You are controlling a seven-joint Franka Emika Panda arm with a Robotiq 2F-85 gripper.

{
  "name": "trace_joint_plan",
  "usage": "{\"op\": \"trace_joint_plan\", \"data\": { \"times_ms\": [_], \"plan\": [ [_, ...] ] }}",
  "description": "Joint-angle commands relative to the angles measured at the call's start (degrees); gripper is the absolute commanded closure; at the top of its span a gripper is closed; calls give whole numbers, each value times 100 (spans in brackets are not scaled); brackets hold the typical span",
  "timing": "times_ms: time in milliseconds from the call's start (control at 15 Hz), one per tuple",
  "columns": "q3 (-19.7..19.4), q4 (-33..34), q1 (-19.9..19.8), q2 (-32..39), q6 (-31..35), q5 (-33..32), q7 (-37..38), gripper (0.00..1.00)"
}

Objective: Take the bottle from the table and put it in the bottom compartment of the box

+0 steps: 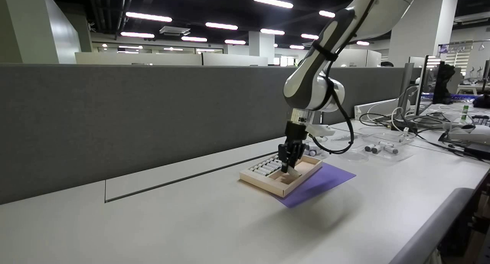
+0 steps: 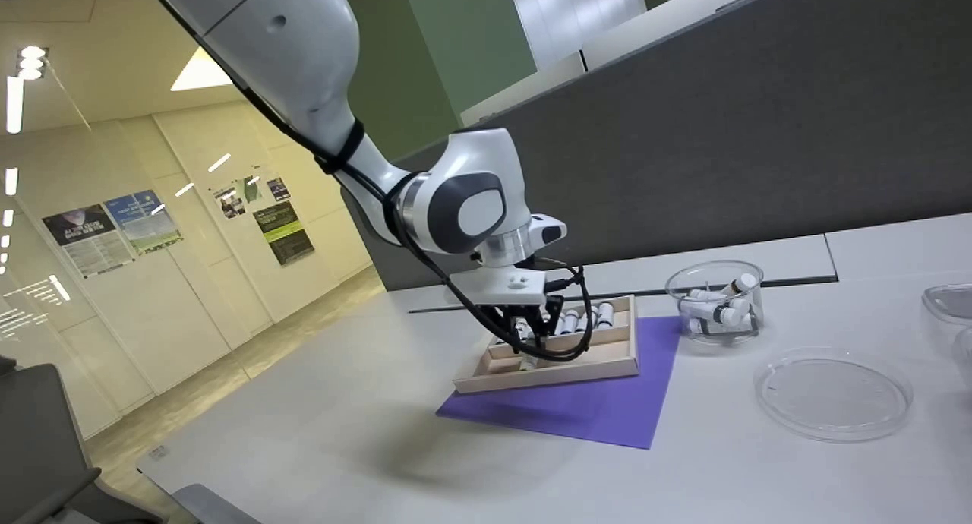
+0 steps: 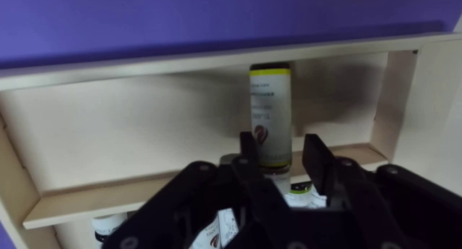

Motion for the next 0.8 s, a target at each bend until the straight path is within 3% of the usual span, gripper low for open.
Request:
{"op": "trace_joint_plan", "data": {
  "times_ms": [0,67,133,733],
  "plan": [
    [-62,-39,68,-141,-184,57,116,95],
    [-62,-27,72,-136,-234,62,124,100],
    [-69,-15,80,-133,-287,68,137,95],
    [-242,115,264,-113,-892,95,263,95]
  ]
}}
